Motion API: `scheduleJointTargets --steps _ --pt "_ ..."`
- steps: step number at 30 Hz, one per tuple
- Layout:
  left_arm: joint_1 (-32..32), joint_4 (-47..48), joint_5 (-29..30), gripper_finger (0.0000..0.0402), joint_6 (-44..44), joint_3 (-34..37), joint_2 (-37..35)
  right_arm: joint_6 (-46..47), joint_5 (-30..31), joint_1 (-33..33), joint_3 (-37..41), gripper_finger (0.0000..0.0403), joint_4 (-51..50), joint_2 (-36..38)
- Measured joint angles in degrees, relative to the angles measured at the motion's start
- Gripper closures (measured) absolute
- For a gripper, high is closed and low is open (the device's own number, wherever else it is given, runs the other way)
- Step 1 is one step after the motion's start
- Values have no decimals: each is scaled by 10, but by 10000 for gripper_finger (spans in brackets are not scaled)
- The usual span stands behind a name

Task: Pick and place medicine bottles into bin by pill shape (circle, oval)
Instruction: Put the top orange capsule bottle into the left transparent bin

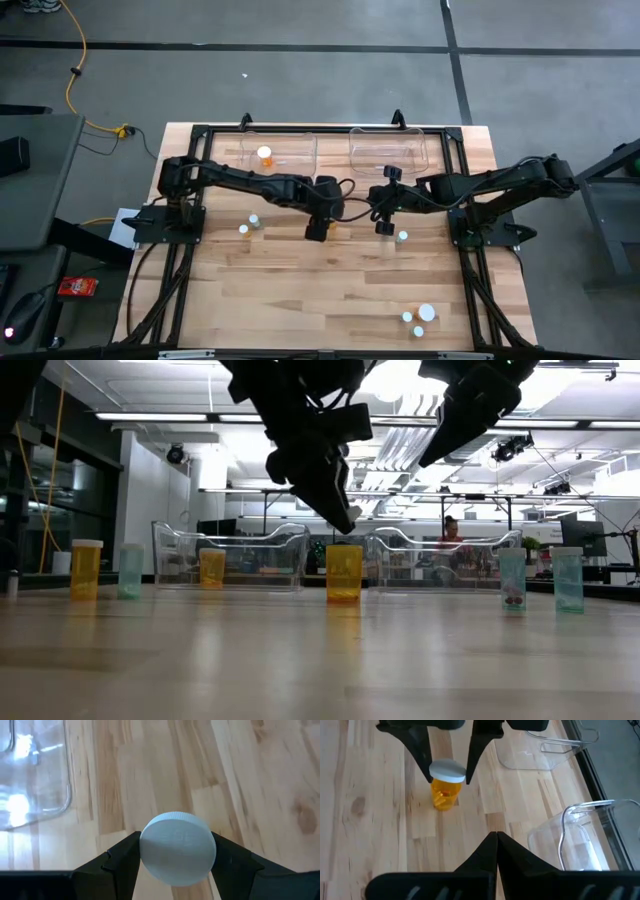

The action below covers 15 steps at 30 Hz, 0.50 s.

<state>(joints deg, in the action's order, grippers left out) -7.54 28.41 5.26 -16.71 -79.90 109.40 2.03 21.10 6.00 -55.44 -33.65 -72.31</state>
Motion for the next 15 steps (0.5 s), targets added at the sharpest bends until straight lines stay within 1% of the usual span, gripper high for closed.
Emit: scheduleJointTargets --steps 7,11,15 --pt "-17 15 -3 203 3 0 1 5 0 0 0 403 0 0" --pt "-26 16 -47 203 22 0 1 5 0 0 0 403 0 0" --pt "-24 15 -47 203 17 2 8 5 0 0 0 403 0 0"
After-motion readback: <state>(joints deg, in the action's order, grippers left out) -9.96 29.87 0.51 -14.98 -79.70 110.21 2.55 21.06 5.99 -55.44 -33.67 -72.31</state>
